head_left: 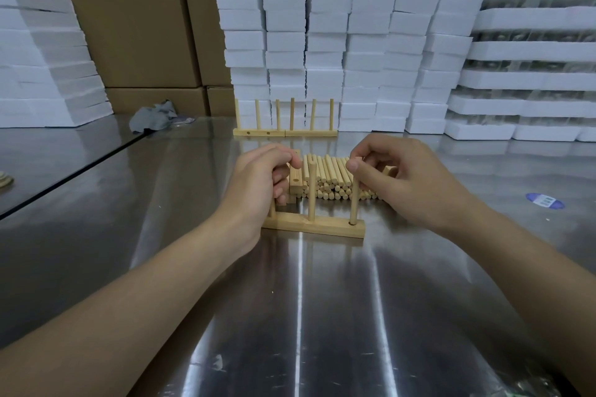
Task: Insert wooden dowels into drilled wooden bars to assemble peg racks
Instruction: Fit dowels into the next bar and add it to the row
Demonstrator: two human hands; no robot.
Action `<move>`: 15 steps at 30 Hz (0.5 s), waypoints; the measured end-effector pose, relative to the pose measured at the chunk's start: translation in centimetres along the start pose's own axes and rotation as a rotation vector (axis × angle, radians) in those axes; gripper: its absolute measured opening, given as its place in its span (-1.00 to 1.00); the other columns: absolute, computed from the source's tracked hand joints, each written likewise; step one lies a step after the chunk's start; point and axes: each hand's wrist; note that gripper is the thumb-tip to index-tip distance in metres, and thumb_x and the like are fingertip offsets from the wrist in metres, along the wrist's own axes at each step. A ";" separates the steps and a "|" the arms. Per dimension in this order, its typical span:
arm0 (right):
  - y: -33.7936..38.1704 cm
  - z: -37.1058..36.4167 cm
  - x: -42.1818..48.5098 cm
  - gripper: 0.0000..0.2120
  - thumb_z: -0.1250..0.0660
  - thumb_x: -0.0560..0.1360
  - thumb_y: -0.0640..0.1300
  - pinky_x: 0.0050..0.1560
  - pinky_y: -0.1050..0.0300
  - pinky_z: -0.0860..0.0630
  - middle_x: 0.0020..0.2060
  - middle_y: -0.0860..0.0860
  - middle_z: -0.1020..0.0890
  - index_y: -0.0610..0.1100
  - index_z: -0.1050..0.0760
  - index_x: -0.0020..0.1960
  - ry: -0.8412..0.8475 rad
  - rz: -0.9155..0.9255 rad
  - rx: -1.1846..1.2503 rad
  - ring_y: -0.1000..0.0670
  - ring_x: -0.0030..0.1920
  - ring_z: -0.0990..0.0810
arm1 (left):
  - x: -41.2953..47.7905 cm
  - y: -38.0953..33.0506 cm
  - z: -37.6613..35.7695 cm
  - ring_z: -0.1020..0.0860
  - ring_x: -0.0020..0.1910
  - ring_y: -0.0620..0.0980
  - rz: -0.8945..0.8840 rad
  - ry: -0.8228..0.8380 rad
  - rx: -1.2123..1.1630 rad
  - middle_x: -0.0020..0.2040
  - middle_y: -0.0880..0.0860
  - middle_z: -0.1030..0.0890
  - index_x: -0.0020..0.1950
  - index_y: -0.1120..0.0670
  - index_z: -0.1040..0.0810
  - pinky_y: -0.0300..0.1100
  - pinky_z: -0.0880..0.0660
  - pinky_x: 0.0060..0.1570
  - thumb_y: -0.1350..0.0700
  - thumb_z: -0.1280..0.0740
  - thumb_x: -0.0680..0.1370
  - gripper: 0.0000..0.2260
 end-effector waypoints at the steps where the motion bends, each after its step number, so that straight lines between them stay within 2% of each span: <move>1: 0.1 0.0 -0.1 -0.88 -0.39 0.65 -0.07 -0.19 0.30 -0.45 -0.28 0.00 -0.67 -0.08 -0.62 -0.04 0.004 0.005 -0.005 0.00 -0.23 -0.63 | 0.0 0.0 0.0 -0.28 -0.44 -0.07 -0.003 0.001 -0.003 -0.40 -0.04 -0.29 -0.28 0.05 -0.63 -0.13 -0.28 -0.34 0.22 -0.24 0.64 -0.67; 6: 0.7 0.3 -0.3 -0.91 -0.42 0.62 -0.09 -0.21 0.37 -0.40 -0.31 0.07 -0.64 -0.02 -0.62 -0.07 0.044 0.029 -0.006 0.13 -0.29 -0.56 | 0.0 0.0 -0.1 -0.27 -0.44 -0.05 -0.001 0.007 -0.015 -0.40 -0.03 -0.28 -0.32 0.03 -0.61 -0.15 -0.29 -0.36 0.08 -0.31 0.45 -0.83; 13: 0.7 0.6 -0.2 -0.89 -0.50 0.56 -0.13 -0.25 0.38 -0.39 -0.36 0.05 -0.61 -0.05 -0.63 -0.13 0.120 0.009 -0.004 0.15 -0.34 -0.52 | 0.1 0.1 0.0 -0.26 -0.43 -0.05 -0.002 0.016 -0.010 -0.39 -0.03 -0.27 -0.33 0.04 -0.58 -0.14 -0.29 -0.35 0.06 -0.33 0.46 -0.83; 15: 0.3 0.7 -0.1 -0.86 -0.50 0.57 -0.08 -0.21 0.27 -0.46 -0.34 0.02 -0.64 -0.06 -0.64 -0.16 0.160 -0.007 -0.024 0.07 -0.31 -0.57 | 0.0 0.1 0.0 -0.27 -0.43 -0.05 -0.002 0.019 -0.007 -0.39 -0.03 -0.27 -0.32 0.04 -0.58 -0.14 -0.29 -0.35 0.06 -0.33 0.46 -0.83</move>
Point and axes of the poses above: each hand's wrist, its own x-axis towards the middle knuckle, its own z-axis out of the back of the hand, y = z × x
